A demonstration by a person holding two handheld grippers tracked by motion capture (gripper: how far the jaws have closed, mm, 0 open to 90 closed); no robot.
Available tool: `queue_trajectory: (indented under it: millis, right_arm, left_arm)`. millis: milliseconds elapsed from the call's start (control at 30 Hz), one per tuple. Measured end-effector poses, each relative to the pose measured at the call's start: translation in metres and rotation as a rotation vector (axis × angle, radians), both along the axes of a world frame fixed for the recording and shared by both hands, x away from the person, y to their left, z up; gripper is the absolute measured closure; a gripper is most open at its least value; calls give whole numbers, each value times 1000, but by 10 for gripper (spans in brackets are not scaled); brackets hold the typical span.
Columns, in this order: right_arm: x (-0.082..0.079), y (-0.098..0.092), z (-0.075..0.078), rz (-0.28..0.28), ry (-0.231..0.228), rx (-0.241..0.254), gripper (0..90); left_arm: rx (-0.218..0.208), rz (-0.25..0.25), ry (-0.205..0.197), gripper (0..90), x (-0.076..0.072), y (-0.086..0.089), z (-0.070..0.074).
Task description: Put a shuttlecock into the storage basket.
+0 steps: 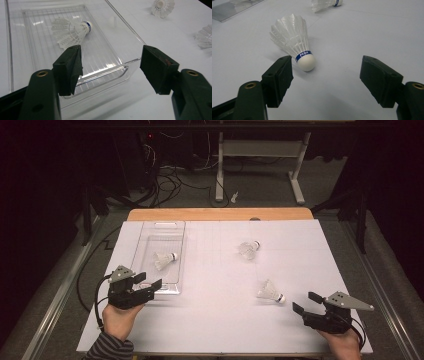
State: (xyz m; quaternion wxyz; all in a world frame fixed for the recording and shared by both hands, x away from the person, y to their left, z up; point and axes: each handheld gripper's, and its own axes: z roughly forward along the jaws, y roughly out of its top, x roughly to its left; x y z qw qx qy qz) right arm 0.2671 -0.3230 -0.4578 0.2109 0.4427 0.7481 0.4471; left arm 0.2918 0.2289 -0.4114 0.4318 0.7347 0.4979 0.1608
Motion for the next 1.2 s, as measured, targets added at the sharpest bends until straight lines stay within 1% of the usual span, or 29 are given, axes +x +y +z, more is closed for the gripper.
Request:
queue_trajectory:
  millis: [100, 200, 333, 567, 833, 1000, 1200]
  right_arm:
    - [0, 0, 0, 0, -1, -2, 268]
    - [0, 0, 0, 0, 0, -2, 268]
    - [0, 0, 0, 0, -2, 1, 268]
    - [-1, -1, 0, -5, -1, 2, 268]
    - [-1, -1, 0, 0, -7, -2, 268]
    - [-3, -1, 1, 0, -11, 1, 268]
    - [-2, -1, 0, 3, -7, -3, 268]
  left_arm:
    - [-28, 4, 3, 336, -2, 3, -2]
    - [-28, 8, -1, 333, -4, 5, -3]
    - [-41, 12, -2, 331, -7, 7, -4]
    - [-39, 9, -5, 329, -12, 7, -6]
    - [-31, -10, -18, 329, -17, 4, -5]
    - [-22, -28, -20, 329, -20, -2, -4]
    - [-29, -40, -22, 329, -22, -5, -3]
